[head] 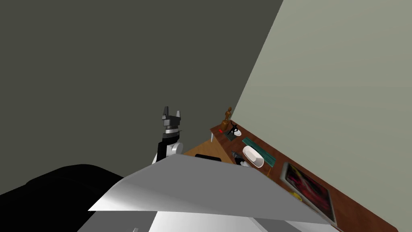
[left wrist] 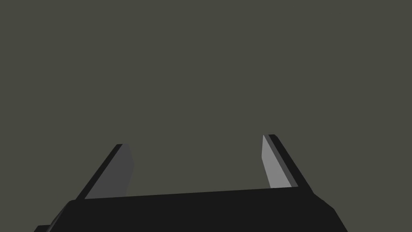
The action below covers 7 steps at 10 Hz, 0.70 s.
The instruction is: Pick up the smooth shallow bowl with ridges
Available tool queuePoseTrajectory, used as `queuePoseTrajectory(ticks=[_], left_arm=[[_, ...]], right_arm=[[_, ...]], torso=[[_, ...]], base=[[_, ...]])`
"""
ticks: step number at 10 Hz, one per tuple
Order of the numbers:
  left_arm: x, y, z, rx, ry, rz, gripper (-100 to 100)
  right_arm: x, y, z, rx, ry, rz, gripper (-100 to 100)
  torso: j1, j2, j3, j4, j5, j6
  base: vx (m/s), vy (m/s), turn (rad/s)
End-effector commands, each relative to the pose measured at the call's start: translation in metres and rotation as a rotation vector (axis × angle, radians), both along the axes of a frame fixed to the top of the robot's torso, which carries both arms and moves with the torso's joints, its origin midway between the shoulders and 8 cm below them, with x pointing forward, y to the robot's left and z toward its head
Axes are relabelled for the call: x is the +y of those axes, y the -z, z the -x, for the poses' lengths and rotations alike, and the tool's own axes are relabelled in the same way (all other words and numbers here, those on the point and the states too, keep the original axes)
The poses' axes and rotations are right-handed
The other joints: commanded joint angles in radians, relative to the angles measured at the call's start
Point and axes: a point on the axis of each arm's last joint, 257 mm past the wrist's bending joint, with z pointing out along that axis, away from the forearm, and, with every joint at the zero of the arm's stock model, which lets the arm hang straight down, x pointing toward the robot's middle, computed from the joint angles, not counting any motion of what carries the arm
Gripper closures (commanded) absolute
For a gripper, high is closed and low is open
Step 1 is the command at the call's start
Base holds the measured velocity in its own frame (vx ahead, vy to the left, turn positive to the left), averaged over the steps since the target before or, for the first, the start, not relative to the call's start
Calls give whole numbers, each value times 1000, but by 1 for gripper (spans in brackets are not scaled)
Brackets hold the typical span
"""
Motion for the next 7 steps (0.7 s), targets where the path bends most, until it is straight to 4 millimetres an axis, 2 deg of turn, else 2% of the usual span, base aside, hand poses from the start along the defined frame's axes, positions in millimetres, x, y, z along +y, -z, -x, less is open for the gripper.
queuePoseTrajectory(ticks=[1,3,6,7], left_arm=[[0,0,0,0,0,0,0],[0,0,0,0,0,0,0],[0,0,0,0,0,0,0],[0,0,0,0,0,0,0]], right_arm=[[-3,4,6,26,-4,25,-100],[-24,17,27,112,-26,117,-100],[-38,28,46,175,-34,166,-100],[-50,34,60,224,-46,213,-100]], torso=[[0,0,0,0,0,0],[1,0,0,0,0,0],[0,0,0,0,0,0],[0,0,0,0,0,0]], base=[[-6,-11,95],[-7,-14,221],[-5,-20,109],[-4,-15,156]])
